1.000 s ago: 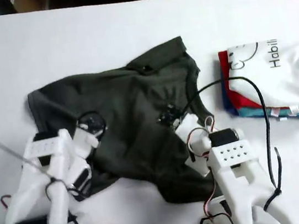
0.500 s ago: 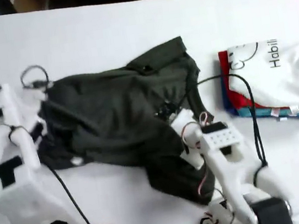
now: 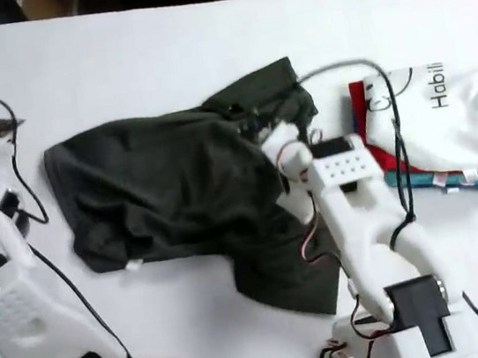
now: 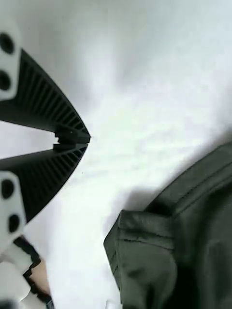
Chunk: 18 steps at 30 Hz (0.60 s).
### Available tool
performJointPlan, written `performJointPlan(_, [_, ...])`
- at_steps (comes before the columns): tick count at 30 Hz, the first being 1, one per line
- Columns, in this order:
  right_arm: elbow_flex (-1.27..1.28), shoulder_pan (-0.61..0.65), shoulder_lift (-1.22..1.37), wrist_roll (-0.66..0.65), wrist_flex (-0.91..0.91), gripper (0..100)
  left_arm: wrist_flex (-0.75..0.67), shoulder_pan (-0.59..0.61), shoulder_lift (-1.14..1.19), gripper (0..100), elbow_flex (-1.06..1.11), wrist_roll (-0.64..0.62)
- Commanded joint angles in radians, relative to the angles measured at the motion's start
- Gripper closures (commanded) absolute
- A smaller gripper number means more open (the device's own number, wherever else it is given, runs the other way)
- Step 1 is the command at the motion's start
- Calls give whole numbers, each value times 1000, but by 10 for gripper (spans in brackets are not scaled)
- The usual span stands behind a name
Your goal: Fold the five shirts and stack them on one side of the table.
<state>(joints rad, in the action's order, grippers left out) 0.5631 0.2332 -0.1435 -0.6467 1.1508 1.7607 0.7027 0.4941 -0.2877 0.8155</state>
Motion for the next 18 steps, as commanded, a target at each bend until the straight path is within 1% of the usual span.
performJointPlan(1, [-155, -7, -7, 6, 162, 704, 25, -54, -15, 973, 74, 3])
performJointPlan(4, [-244, -25, -7, 6, 252, 703, 23, -121, -15, 972, 113, -52])
performJointPlan(7, [-299, -59, -5, 6, 289, 703, 15, -161, -28, 970, 99, -83])
performJointPlan(11, [-310, -91, 2, 8, 326, 702, 17, -204, -127, 917, 101, -107])
performJointPlan(14, [-311, -104, 2, 40, 343, 702, 17, -224, -212, 896, 107, -121])
performJointPlan(16, [-311, -105, 2, 51, 360, 702, -2, -232, -245, 895, 157, -133])
performJointPlan(18, [-313, -101, 1, 69, 367, 702, -68, -233, -262, 895, 251, -135])
